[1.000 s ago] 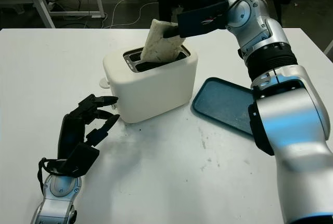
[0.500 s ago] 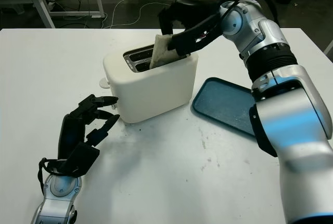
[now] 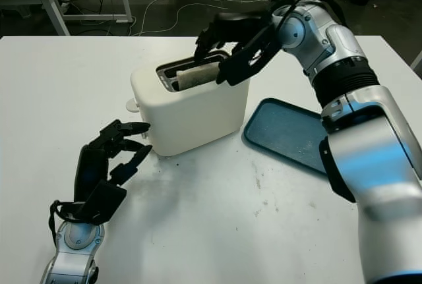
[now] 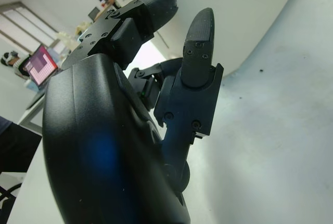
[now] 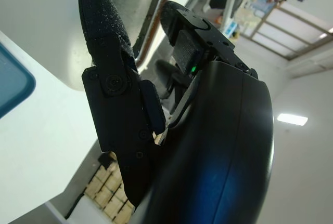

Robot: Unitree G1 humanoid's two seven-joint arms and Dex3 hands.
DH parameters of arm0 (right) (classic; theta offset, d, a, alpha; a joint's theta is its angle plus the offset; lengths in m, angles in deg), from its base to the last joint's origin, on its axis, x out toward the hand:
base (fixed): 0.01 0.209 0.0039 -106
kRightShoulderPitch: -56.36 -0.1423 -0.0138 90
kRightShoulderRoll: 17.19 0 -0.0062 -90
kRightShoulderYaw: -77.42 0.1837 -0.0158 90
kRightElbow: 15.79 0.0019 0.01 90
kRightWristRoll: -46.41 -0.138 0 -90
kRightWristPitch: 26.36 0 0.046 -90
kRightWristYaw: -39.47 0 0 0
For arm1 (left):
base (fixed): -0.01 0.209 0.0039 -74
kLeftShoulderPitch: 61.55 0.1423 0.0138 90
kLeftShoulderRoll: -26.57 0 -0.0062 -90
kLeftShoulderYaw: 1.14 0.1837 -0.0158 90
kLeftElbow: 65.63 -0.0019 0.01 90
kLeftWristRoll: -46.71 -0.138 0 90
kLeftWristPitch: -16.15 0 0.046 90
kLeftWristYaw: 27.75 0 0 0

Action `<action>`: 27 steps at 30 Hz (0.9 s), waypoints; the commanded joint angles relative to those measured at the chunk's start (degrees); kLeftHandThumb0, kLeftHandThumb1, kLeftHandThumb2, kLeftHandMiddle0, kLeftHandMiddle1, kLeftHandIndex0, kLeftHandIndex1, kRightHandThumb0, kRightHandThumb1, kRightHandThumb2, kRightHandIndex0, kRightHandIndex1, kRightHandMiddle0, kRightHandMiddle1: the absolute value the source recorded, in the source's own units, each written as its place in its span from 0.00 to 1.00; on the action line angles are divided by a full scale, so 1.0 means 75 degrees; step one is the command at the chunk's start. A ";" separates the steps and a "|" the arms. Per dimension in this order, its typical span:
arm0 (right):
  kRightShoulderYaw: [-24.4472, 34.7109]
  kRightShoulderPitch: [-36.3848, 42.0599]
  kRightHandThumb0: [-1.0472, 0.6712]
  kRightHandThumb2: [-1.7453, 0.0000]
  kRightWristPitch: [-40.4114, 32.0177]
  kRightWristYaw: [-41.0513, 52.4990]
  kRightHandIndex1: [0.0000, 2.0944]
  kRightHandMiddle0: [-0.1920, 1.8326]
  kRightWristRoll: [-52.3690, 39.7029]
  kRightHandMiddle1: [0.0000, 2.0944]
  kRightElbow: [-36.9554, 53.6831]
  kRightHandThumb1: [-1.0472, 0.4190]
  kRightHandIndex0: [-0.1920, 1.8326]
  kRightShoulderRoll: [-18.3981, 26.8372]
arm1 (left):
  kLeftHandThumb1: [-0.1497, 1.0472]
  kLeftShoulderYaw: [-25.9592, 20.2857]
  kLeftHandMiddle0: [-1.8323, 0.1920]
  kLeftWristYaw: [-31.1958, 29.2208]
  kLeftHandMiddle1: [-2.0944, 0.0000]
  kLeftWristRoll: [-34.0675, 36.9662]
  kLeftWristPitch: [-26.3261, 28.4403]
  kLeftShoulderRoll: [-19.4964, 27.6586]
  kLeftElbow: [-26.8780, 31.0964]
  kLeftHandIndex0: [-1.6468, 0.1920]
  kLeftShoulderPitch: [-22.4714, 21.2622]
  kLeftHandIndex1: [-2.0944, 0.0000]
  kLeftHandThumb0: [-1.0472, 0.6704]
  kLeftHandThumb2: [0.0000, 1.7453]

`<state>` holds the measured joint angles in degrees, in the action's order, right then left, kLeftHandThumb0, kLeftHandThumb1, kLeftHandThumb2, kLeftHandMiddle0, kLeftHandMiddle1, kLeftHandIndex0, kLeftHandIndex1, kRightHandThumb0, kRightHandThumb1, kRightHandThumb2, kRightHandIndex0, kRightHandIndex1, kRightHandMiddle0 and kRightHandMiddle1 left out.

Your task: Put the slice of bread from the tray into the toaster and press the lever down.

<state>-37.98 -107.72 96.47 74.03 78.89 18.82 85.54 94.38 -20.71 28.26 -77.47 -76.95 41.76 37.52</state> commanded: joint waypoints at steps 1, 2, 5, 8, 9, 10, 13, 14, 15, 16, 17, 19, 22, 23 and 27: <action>0.0128 0.0048 0.16 0.98 0.0025 -0.0153 0.36 0.38 -0.0103 0.00 0.0146 0.09 0.15 0.0107 | 0.89 0.0021 0.65 0.0001 0.42 -0.0038 0.0012 0.0006 0.0048 0.59 0.0042 0.64 0.41 0.10; 0.0155 0.0058 0.17 0.98 0.0032 -0.0222 0.36 0.38 -0.0091 0.00 0.0153 0.09 0.16 0.0118 | 0.89 0.0019 0.65 0.0004 0.41 -0.0029 -0.0011 0.0006 0.0036 0.59 0.0040 0.64 0.41 0.10; 0.0290 0.0105 0.17 0.99 0.0046 -0.0410 0.36 0.38 -0.0146 0.00 0.0147 0.10 0.17 0.0133 | 0.89 0.0024 0.66 0.0020 0.42 -0.0052 -0.0018 0.0007 0.0027 0.59 0.0038 0.64 0.41 0.10; 0.0524 0.0223 0.19 1.00 0.0144 -0.0879 0.36 0.38 -0.0223 0.00 0.0218 0.10 0.16 0.0208 | 0.89 0.0014 0.65 0.0051 0.42 -0.0066 -0.0020 -0.0006 0.0025 0.59 0.0039 0.64 0.41 0.09; 0.0632 0.0290 0.20 1.00 0.0104 -0.1149 0.35 0.38 -0.0230 0.00 0.0285 0.10 0.16 0.0241 | 0.89 0.0000 0.65 0.0059 0.42 -0.0059 -0.0036 -0.0003 0.0016 0.59 0.0038 0.64 0.41 0.09; 0.0745 0.0358 0.21 1.00 0.0084 -0.1424 0.35 0.38 -0.0241 0.00 0.0337 0.10 0.16 0.0265 | 0.89 -0.0016 0.65 0.0066 0.42 -0.0060 -0.0047 0.0006 0.0011 0.59 0.0037 0.64 0.41 0.09; 0.1255 0.0707 0.24 1.00 0.0405 -0.2684 0.30 0.39 -0.0390 0.00 0.0311 0.10 0.21 0.0358 | 0.89 -0.0087 0.65 0.0083 0.42 -0.0048 -0.0091 0.0040 0.0007 0.59 0.0032 0.64 0.40 0.09; 0.1415 0.0889 0.25 1.00 0.0577 -0.3176 0.25 0.40 -0.0415 0.00 0.0314 0.09 0.25 0.0416 | 0.89 -0.0125 0.65 0.0077 0.42 -0.0046 -0.0080 0.0060 0.0033 0.59 0.0034 0.64 0.40 0.09; 0.1549 0.1078 0.26 1.00 0.0711 -0.3569 0.23 0.41 -0.0453 0.01 0.0344 0.09 0.28 0.0461 | 0.89 -0.0169 0.65 0.0073 0.42 -0.0048 -0.0061 0.0081 0.0065 0.59 0.0033 0.64 0.40 0.10; 0.1720 0.1371 0.27 0.99 0.0919 -0.3926 0.22 0.42 -0.0566 0.01 0.0415 0.09 0.32 0.0490 | 0.89 -0.0243 0.66 0.0081 0.43 -0.0058 -0.0098 0.0134 0.0080 0.60 0.0015 0.65 0.40 0.10; 0.1884 0.1667 0.28 0.99 0.1103 -0.4164 0.23 0.44 -0.0714 0.02 0.0500 0.09 0.35 0.0493 | 0.89 -0.0323 0.66 0.0088 0.43 -0.0072 -0.0147 0.0196 0.0091 0.60 -0.0014 0.65 0.40 0.10; 0.2264 0.2606 0.27 0.98 0.1312 -0.4464 0.24 0.47 -0.1152 0.02 0.1036 0.09 0.39 0.0428 | 0.89 -0.0539 0.65 0.0113 0.44 -0.0150 -0.0176 0.0356 0.0198 0.59 -0.0118 0.65 0.40 0.09; 0.2757 0.4226 0.31 0.97 0.1652 -0.4674 0.25 0.48 -0.1928 0.02 0.2058 0.09 0.43 0.0239 | 0.89 -0.0889 0.65 0.0128 0.42 -0.0076 -0.0345 0.0595 0.0323 0.59 -0.0342 0.66 0.41 0.10; 0.2898 0.4736 0.31 0.97 0.1669 -0.4662 0.25 0.49 -0.2186 0.02 0.2403 0.09 0.44 0.0161 | 0.89 -0.0996 0.65 0.0169 0.42 -0.0091 -0.0448 0.0687 0.0326 0.59 -0.0425 0.66 0.41 0.09; 0.3285 0.6545 0.33 0.97 0.1613 -0.4754 0.26 0.50 -0.2755 0.02 0.3475 0.09 0.49 -0.0229 | 0.89 -0.1407 0.65 0.0166 0.41 -0.0067 -0.0642 0.1053 0.0405 0.58 -0.0780 0.66 0.42 0.09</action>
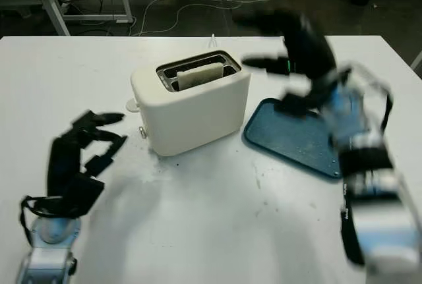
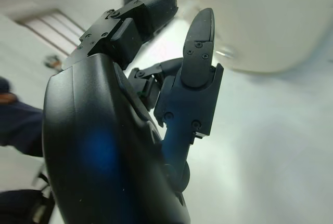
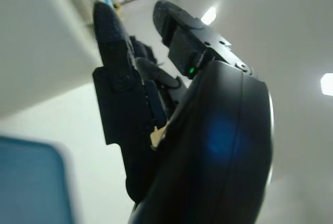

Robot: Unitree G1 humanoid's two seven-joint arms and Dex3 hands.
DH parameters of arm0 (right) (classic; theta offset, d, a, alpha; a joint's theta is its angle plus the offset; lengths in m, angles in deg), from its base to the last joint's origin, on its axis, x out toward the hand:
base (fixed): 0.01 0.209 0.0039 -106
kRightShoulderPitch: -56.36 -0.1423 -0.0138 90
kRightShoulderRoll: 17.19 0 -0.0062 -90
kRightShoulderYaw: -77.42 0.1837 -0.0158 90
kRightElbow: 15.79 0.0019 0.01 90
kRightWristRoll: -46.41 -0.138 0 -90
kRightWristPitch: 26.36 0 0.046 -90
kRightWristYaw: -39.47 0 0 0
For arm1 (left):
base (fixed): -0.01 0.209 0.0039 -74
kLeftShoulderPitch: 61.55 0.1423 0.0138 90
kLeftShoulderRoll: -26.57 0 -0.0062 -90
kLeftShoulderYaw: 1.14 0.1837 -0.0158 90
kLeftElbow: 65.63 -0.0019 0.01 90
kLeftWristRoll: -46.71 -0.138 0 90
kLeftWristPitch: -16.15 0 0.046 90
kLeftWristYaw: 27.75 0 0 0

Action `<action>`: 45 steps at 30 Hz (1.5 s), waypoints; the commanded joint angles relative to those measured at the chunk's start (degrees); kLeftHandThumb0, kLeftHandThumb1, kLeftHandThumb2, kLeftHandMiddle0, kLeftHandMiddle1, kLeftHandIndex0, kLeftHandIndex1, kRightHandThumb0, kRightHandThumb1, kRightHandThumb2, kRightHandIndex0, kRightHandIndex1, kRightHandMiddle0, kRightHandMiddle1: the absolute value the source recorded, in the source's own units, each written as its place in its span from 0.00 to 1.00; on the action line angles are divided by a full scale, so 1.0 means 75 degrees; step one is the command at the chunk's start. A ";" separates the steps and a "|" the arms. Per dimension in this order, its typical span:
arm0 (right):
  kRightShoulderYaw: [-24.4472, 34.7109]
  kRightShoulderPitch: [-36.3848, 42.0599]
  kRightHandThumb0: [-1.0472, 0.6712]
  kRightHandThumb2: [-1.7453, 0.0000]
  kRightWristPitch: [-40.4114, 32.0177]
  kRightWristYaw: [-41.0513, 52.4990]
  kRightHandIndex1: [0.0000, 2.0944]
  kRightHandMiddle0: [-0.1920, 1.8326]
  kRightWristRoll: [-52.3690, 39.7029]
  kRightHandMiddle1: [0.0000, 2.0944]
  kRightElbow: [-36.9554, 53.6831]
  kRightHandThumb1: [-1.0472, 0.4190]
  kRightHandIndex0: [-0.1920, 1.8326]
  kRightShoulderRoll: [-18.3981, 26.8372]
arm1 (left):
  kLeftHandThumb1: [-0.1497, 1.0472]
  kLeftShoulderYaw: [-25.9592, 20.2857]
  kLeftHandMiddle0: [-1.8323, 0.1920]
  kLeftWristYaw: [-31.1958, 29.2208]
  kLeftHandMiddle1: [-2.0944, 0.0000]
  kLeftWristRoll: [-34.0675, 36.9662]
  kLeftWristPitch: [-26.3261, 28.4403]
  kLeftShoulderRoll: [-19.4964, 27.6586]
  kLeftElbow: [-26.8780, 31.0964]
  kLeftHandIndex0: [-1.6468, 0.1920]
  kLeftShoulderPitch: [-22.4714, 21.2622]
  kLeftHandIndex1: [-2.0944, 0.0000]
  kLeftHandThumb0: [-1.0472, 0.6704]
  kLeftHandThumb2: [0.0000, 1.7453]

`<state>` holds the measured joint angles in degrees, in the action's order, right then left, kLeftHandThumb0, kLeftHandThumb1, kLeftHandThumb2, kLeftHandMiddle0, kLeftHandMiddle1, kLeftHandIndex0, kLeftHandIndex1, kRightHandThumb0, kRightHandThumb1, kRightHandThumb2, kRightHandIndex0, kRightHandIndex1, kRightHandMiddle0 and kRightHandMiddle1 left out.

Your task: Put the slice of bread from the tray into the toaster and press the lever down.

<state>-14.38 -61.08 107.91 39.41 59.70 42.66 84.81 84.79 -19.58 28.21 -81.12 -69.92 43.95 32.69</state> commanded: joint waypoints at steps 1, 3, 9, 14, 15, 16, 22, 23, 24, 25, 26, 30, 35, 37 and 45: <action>0.0213 0.0674 0.34 0.97 0.0100 -0.0236 0.27 0.51 -0.0216 0.02 0.0428 0.09 0.50 -0.0262 | 0.89 -0.0224 0.65 -0.0003 0.41 -0.0074 -0.0193 0.0227 0.0128 0.58 -0.0235 0.66 0.42 0.09; 0.0358 0.1288 0.34 0.98 0.0050 -0.0446 0.27 0.52 -0.0292 0.02 0.0547 0.09 0.52 -0.0568 | 0.89 -0.0412 0.65 -0.0020 0.41 -0.0118 -0.0294 0.0470 0.0114 0.57 -0.0463 0.66 0.42 0.08; 0.0429 0.2221 0.36 0.99 -0.0397 -0.0520 0.23 0.56 -0.0244 0.02 0.0670 0.09 0.55 -0.1065 | 0.89 -0.0842 0.61 -0.0087 0.45 -0.0243 -0.0428 0.1192 -0.0112 0.53 -0.1157 0.68 0.40 0.04; 0.0427 0.2303 0.35 0.99 -0.0460 -0.0557 0.22 0.57 -0.0138 0.01 0.0610 0.09 0.56 -0.1171 | 0.87 -0.1031 0.55 -0.0235 0.48 -0.0295 -0.0733 0.1875 -0.0474 0.45 -0.1901 0.73 0.41 0.00; 0.0429 0.2294 0.35 0.99 -0.0444 -0.0571 0.22 0.57 -0.0134 0.01 0.0598 0.09 0.56 -0.1193 | 0.86 -0.1041 0.53 -0.0313 0.49 -0.0310 -0.0773 0.2032 -0.0560 0.43 -0.2059 0.73 0.41 0.00; 0.0426 0.2295 0.35 0.99 -0.0478 -0.0570 0.22 0.57 -0.0145 0.01 0.0615 0.09 0.56 -0.1219 | 0.84 -0.1037 0.52 -0.0429 0.49 -0.0292 -0.0845 0.2201 -0.0664 0.42 -0.2214 0.74 0.42 0.00; 0.0341 0.2243 0.35 0.99 -0.0751 -0.0504 0.22 0.58 -0.0065 0.01 0.0708 0.09 0.58 -0.1290 | 0.79 -0.0674 0.43 -0.2313 0.52 0.0108 -0.1197 0.3701 -0.1538 0.33 -0.2993 0.81 0.46 0.00; 0.0337 0.2222 0.35 0.99 -0.0756 -0.0498 0.22 0.58 -0.0069 0.01 0.0680 0.09 0.58 -0.1291 | 0.78 -0.0586 0.42 -0.2661 0.55 0.0095 -0.1212 0.3977 -0.1671 0.32 -0.3122 0.84 0.46 0.00; 0.0335 0.2209 0.35 1.00 -0.0773 -0.0493 0.22 0.58 -0.0073 0.01 0.0667 0.09 0.58 -0.1292 | 0.78 -0.0491 0.41 -0.2933 0.57 0.0064 -0.1331 0.4220 -0.1859 0.30 -0.3279 0.87 0.45 0.00; 0.0335 0.2200 0.35 1.00 -0.0800 -0.0477 0.22 0.58 -0.0090 0.01 0.0659 0.09 0.58 -0.1293 | 0.76 -0.0381 0.38 -0.3136 0.61 0.0032 -0.1556 0.4424 -0.2111 0.27 -0.3476 0.90 0.44 0.00; 0.0334 0.2197 0.35 1.00 -0.0849 -0.0450 0.22 0.58 -0.0113 0.01 0.0677 0.09 0.58 -0.1296 | 0.76 -0.0236 0.36 -0.3324 0.63 -0.0039 -0.1806 0.4632 -0.2390 0.26 -0.3714 0.91 0.43 0.00; 0.0337 0.2187 0.35 1.00 -0.0944 -0.0388 0.22 0.59 -0.0135 0.01 0.0734 0.09 0.59 -0.1296 | 0.78 0.0309 0.31 -0.3741 0.64 -0.0527 -0.2480 0.5161 -0.3104 0.21 -0.4494 0.94 0.36 0.01; 0.0367 0.2168 0.35 1.00 -0.0993 -0.0436 0.23 0.59 -0.0073 0.00 0.0729 0.09 0.58 -0.1274 | 0.80 0.0990 0.27 -0.3799 0.69 -0.1399 -0.3230 0.5419 -0.3858 0.17 -0.5350 0.96 0.34 0.00; 0.0381 0.2161 0.35 1.00 -0.0999 -0.0449 0.23 0.59 -0.0067 0.00 0.0713 0.09 0.58 -0.1261 | 0.80 0.1225 0.25 -0.3729 0.69 -0.1714 -0.3476 0.5421 -0.4176 0.15 -0.5598 0.97 0.34 0.00; 0.0392 0.2124 0.36 1.00 -0.0964 -0.0420 0.23 0.59 -0.0098 0.00 0.0625 0.10 0.57 -0.1245 | 0.74 0.1512 0.25 -0.3129 0.63 -0.1928 -0.4051 0.5102 -0.5045 0.12 -0.5852 0.98 0.34 0.00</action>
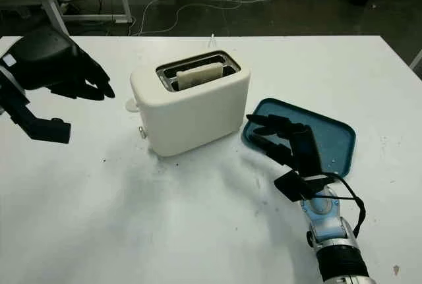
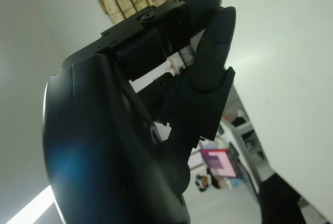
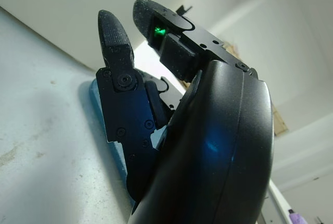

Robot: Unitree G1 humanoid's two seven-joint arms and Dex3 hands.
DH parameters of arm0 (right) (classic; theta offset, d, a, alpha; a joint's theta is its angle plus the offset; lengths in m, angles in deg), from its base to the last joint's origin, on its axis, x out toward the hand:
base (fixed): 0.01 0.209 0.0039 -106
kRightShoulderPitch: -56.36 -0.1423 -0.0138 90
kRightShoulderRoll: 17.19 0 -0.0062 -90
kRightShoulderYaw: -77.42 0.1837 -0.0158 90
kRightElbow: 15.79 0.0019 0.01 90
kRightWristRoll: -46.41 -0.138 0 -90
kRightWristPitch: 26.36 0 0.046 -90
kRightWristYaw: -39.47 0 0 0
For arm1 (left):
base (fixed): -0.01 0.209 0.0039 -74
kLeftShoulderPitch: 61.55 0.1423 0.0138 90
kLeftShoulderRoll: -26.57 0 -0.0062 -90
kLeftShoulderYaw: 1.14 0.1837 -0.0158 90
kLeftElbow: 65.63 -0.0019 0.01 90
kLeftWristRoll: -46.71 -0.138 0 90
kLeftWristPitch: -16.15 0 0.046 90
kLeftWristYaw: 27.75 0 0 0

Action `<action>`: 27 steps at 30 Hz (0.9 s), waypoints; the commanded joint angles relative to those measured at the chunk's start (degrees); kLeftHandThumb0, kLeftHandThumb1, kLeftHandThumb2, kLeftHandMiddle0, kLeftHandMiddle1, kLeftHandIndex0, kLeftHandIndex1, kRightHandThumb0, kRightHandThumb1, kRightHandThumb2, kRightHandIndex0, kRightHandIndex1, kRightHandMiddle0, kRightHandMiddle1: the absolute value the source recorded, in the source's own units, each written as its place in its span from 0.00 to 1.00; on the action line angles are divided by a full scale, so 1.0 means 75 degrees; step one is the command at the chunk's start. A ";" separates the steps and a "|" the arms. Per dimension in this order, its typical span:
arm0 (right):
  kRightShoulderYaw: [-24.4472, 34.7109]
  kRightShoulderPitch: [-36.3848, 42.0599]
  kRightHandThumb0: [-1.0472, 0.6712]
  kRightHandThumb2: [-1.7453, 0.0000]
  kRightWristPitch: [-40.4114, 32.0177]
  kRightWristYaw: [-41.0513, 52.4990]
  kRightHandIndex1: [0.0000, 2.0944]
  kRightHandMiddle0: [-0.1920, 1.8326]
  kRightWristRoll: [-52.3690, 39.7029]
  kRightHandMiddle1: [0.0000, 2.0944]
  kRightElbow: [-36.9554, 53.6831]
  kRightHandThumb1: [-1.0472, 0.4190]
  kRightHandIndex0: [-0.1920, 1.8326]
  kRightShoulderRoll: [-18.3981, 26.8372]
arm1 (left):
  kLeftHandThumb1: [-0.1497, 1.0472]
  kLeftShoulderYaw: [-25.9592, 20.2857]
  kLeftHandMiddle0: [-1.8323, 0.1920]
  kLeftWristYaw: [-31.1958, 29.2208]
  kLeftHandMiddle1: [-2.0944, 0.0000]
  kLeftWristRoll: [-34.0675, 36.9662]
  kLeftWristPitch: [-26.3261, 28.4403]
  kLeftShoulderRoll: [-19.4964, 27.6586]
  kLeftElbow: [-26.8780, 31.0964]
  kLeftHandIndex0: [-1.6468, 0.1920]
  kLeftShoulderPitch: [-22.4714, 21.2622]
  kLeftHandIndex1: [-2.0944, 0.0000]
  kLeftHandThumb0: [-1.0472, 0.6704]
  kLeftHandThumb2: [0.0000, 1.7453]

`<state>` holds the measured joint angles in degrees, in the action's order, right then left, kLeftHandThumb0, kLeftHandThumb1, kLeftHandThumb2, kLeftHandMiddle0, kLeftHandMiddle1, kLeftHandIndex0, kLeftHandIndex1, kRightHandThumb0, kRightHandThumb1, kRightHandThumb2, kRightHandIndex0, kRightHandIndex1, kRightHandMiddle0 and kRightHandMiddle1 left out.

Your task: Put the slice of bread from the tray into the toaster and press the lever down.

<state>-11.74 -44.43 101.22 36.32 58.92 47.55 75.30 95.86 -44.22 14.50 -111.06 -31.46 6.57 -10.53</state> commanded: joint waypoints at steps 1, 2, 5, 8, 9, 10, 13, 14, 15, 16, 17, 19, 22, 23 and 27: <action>0.0035 -0.0098 0.36 1.00 -0.0070 -0.0003 0.23 0.59 0.0005 0.00 -0.0040 0.10 0.57 0.0020 | 0.73 0.0026 0.27 0.0200 0.61 -0.0067 -0.0051 -0.0061 -0.0068 0.12 -0.0053 0.98 0.35 0.00; 0.0030 -0.0095 0.36 1.00 -0.0087 -0.0008 0.23 0.59 0.0018 0.00 -0.0036 0.10 0.57 0.0018 | 0.72 0.0015 0.28 0.0230 0.59 -0.0044 -0.0028 -0.0090 -0.0059 0.12 -0.0016 0.99 0.35 0.00; 0.0017 -0.0064 0.36 1.00 -0.0146 -0.0023 0.23 0.59 0.0066 0.00 0.0034 0.11 0.57 0.0018 | 0.71 0.0016 0.30 0.0348 0.57 -0.0091 0.0018 -0.0135 -0.0036 0.13 0.0048 0.99 0.36 0.00; 0.0020 -0.0066 0.37 1.00 -0.0096 -0.0050 0.23 0.59 0.0092 0.00 0.0011 0.11 0.57 0.0015 | 0.73 0.0045 0.30 0.0418 0.60 -0.0040 -0.0009 -0.0183 -0.0081 0.13 0.0082 1.00 0.36 0.00; 0.0022 -0.0076 0.37 1.00 -0.0057 -0.0063 0.23 0.59 0.0105 0.00 -0.0015 0.11 0.57 0.0016 | 0.73 0.0057 0.29 0.0439 0.60 0.0000 -0.0060 -0.0204 -0.0135 0.13 0.0079 1.00 0.36 0.00; 0.0025 -0.0082 0.37 1.00 -0.0034 -0.0074 0.23 0.59 0.0121 0.00 -0.0030 0.11 0.57 0.0017 | 0.73 0.0064 0.29 0.0475 0.60 0.0022 -0.0105 -0.0228 -0.0189 0.13 0.0076 1.00 0.37 0.00; 0.0025 -0.0085 0.37 1.00 -0.0031 -0.0090 0.23 0.59 0.0150 0.00 -0.0049 0.11 0.57 0.0011 | 0.74 0.0070 0.33 0.0438 0.48 0.0166 -0.0136 -0.0310 -0.0337 0.14 0.0062 1.00 0.40 0.00; 0.0027 -0.0092 0.37 1.00 -0.0007 -0.0092 0.23 0.59 0.0150 0.00 -0.0076 0.11 0.57 0.0004 | 0.75 0.0062 0.35 0.0407 0.42 0.0236 -0.0129 -0.0344 -0.0387 0.14 0.0059 1.00 0.40 0.00; 0.0029 -0.0095 0.37 1.00 0.0007 -0.0101 0.23 0.59 0.0164 0.00 -0.0097 0.11 0.57 0.0000 | 0.75 0.0054 0.36 0.0380 0.37 0.0291 -0.0109 -0.0373 -0.0423 0.14 0.0057 1.00 0.40 0.00; 0.0031 -0.0097 0.36 1.00 0.0017 -0.0109 0.23 0.59 0.0178 0.00 -0.0110 0.11 0.57 -0.0002 | 0.77 0.0052 0.37 0.0365 0.35 0.0325 -0.0094 -0.0391 -0.0447 0.15 0.0054 1.00 0.39 0.01; 0.0031 -0.0098 0.36 1.00 0.0028 -0.0120 0.23 0.59 0.0190 0.00 -0.0121 0.11 0.57 -0.0003 | 0.79 0.0061 0.38 0.0360 0.32 0.0324 -0.0088 -0.0392 -0.0468 0.15 0.0043 1.00 0.38 0.01; 0.0033 -0.0106 0.36 1.00 0.0066 -0.0138 0.23 0.59 0.0198 0.00 -0.0151 0.11 0.57 -0.0004 | 0.80 0.0088 0.38 0.0218 0.31 0.0353 0.0046 -0.0384 -0.0451 0.16 0.0033 1.00 0.37 0.01; 0.0036 -0.0110 0.37 1.00 0.0114 -0.0164 0.24 0.59 0.0203 0.00 -0.0169 0.11 0.57 -0.0003 | 0.79 0.0127 0.39 -0.0078 0.28 0.0458 0.0266 -0.0381 -0.0351 0.18 0.0036 1.00 0.39 0.00; 0.0038 -0.0112 0.37 1.00 0.0124 -0.0167 0.24 0.59 0.0198 0.00 -0.0172 0.11 0.57 -0.0003 | 0.78 0.0142 0.39 -0.0149 0.26 0.0476 0.0320 -0.0393 -0.0332 0.18 0.0033 1.00 0.40 0.00; 0.0041 -0.0124 0.38 1.00 0.0152 -0.0183 0.24 0.59 0.0180 0.00 -0.0220 0.11 0.57 0.0004 | 0.77 0.0199 0.39 -0.0238 0.22 0.0436 0.0469 -0.0477 -0.0335 0.19 0.0025 1.00 0.41 0.00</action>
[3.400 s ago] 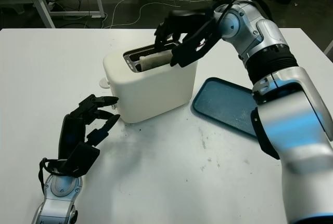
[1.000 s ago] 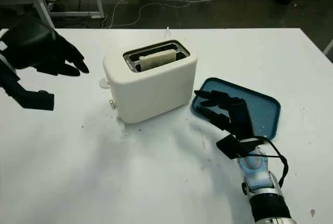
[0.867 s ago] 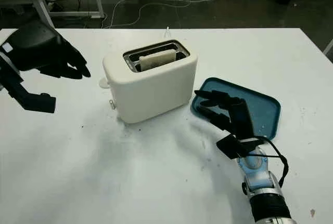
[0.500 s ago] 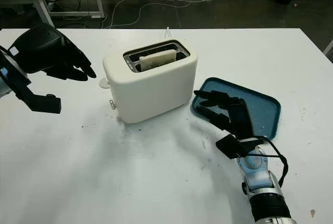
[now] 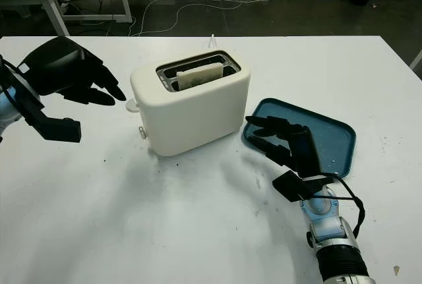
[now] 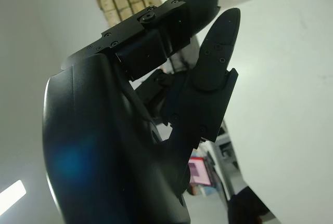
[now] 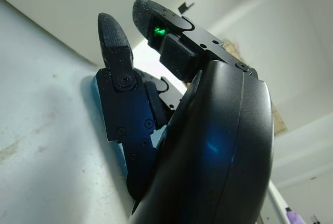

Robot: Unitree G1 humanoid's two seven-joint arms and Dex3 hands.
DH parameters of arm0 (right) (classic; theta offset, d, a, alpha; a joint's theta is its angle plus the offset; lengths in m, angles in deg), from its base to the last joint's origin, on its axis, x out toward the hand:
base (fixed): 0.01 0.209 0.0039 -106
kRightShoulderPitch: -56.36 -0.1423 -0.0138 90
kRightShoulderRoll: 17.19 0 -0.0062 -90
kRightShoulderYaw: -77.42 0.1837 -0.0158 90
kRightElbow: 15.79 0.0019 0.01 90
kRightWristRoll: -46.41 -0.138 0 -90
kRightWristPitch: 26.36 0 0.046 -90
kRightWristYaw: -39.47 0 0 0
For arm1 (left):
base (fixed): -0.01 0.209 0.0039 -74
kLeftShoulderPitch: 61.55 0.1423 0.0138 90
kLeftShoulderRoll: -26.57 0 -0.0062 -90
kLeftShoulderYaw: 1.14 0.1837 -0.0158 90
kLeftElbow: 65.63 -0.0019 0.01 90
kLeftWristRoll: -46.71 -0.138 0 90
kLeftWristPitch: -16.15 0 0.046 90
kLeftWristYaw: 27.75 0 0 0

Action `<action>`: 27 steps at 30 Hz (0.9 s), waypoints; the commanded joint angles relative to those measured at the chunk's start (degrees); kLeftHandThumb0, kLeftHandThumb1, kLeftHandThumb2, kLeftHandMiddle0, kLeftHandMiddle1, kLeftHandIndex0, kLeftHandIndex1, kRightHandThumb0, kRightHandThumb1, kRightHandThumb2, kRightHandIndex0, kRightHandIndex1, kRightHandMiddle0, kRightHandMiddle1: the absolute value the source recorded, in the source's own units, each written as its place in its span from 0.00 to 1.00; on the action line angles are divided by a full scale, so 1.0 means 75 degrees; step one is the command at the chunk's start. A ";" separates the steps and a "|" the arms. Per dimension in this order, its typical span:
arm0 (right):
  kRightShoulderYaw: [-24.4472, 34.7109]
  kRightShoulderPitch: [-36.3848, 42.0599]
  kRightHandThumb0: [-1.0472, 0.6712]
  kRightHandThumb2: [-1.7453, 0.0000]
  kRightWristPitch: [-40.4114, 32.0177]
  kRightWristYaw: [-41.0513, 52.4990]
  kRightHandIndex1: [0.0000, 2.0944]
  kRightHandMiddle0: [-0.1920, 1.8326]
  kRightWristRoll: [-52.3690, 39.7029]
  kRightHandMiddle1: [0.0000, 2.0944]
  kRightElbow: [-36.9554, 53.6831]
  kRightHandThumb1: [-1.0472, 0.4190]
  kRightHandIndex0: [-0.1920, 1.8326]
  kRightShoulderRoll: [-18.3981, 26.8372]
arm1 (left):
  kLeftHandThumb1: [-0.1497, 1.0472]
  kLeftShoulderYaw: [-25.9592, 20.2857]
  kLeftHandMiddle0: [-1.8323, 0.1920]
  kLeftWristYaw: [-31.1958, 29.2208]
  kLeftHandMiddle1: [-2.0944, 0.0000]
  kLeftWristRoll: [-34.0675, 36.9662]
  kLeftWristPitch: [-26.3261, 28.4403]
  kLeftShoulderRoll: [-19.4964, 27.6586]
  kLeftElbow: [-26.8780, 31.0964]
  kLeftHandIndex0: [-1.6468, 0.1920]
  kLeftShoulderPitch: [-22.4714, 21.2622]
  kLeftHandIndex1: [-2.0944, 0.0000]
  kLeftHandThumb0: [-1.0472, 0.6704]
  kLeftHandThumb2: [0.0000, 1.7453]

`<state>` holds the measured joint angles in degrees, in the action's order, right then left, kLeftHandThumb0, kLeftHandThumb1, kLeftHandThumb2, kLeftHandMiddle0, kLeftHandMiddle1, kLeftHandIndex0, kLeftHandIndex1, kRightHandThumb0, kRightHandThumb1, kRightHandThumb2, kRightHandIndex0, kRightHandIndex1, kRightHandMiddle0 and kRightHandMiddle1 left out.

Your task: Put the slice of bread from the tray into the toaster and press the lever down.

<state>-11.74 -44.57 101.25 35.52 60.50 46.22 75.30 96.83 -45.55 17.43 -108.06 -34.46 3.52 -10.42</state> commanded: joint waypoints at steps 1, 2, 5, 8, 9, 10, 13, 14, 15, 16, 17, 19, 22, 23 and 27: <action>0.0039 -0.0111 0.38 1.00 0.0159 -0.0087 0.24 0.59 -0.0015 0.00 -0.0053 0.11 0.57 0.0011 | 0.77 0.0084 0.39 -0.0062 0.22 0.0034 0.0095 -0.0097 0.0063 0.20 0.0007 1.00 0.41 0.00; 0.0036 -0.0119 0.38 1.00 0.0178 -0.0098 0.24 0.59 0.0000 0.00 -0.0080 0.11 0.57 0.0021 | 0.78 0.0112 0.39 -0.0066 0.22 0.0008 0.0094 -0.0108 0.0032 0.20 -0.0010 1.00 0.41 0.00; 0.0033 -0.0103 0.37 1.00 0.0118 -0.0093 0.24 0.58 0.0000 0.00 -0.0053 0.10 0.56 0.0019 | 0.79 0.0144 0.38 -0.0025 0.26 -0.0022 0.0124 -0.0177 -0.0023 0.20 -0.0016 1.00 0.41 0.00; 0.0033 -0.0077 0.37 1.00 0.0075 -0.0090 0.24 0.58 0.0009 0.00 0.0019 0.10 0.56 0.0018 | 0.78 0.0143 0.36 0.0012 0.35 -0.0016 0.0168 -0.0231 -0.0028 0.20 0.0023 1.00 0.43 0.00; 0.0032 -0.0074 0.37 1.00 0.0069 -0.0090 0.24 0.58 0.0012 0.00 0.0025 0.10 0.56 0.0019 | 0.77 0.0147 0.37 0.0008 0.33 -0.0003 0.0170 -0.0247 -0.0040 0.20 0.0026 1.00 0.43 0.00; 0.0032 -0.0075 0.37 1.00 0.0077 -0.0094 0.24 0.58 0.0013 0.00 0.0020 0.10 0.56 0.0016 | 0.77 0.0150 0.38 0.0024 0.31 0.0002 0.0155 -0.0265 -0.0058 0.20 0.0025 1.00 0.43 0.00; 0.0028 -0.0082 0.37 1.00 0.0105 -0.0108 0.24 0.58 0.0016 0.00 0.0001 0.10 0.56 0.0007 | 0.76 0.0165 0.38 0.0097 0.27 -0.0010 0.0078 -0.0323 -0.0143 0.19 0.0004 1.00 0.43 0.00; 0.0027 -0.0079 0.37 1.00 0.0117 -0.0107 0.24 0.58 0.0009 0.00 0.0000 0.10 0.56 0.0003 | 0.76 0.0167 0.38 0.0120 0.26 0.0004 0.0041 -0.0351 -0.0198 0.19 -0.0011 1.00 0.44 0.00; 0.0025 -0.0071 0.38 1.00 0.0101 -0.0108 0.24 0.58 0.0012 0.00 0.0017 0.10 0.56 0.0003 | 0.76 0.0166 0.38 0.0137 0.25 0.0034 -0.0005 -0.0385 -0.0258 0.19 -0.0025 1.00 0.44 0.00; 0.0024 -0.0062 0.38 1.00 0.0071 -0.0113 0.24 0.58 0.0024 0.00 0.0041 0.10 0.56 0.0003 | 0.76 0.0169 0.38 0.0154 0.25 0.0048 -0.0059 -0.0410 -0.0318 0.19 -0.0045 1.00 0.44 0.00; 0.0024 -0.0060 0.38 1.00 0.0067 -0.0124 0.24 0.59 0.0034 0.00 0.0038 0.10 0.57 0.0004 | 0.76 0.0177 0.39 0.0164 0.24 0.0030 -0.0104 -0.0424 -0.0365 0.19 -0.0067 1.00 0.44 0.00; 0.0027 -0.0074 0.38 1.00 0.0116 -0.0146 0.24 0.59 0.0020 0.00 -0.0049 0.10 0.57 -0.0008 | 0.77 0.0198 0.39 0.0192 0.23 -0.0045 -0.0163 -0.0447 -0.0447 0.19 -0.0114 0.99 0.43 0.00; 0.0025 -0.0064 0.38 1.00 0.0100 -0.0150 0.23 0.59 0.0014 0.00 -0.0035 0.10 0.56 -0.0009 | 0.77 0.0212 0.39 0.0169 0.24 -0.0039 -0.0139 -0.0477 -0.0510 0.18 -0.0129 0.99 0.42 0.00; 0.0024 -0.0066 0.38 1.00 0.0121 -0.0182 0.23 0.59 0.0045 0.00 -0.0040 0.10 0.56 -0.0004 | 0.78 0.0220 0.39 0.0149 0.25 -0.0053 -0.0089 -0.0478 -0.0496 0.18 -0.0124 0.99 0.42 0.00; 0.0020 -0.0049 0.38 1.00 0.0103 -0.0217 0.23 0.59 0.0056 0.00 -0.0004 0.10 0.57 -0.0009 | 0.81 0.0282 0.39 -0.0035 0.29 -0.0119 0.0221 -0.0430 -0.0356 0.19 -0.0092 1.00 0.40 0.01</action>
<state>-11.75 -44.58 101.29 34.41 60.69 45.85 75.29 98.26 -45.02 17.15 -106.94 -37.86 0.48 -10.50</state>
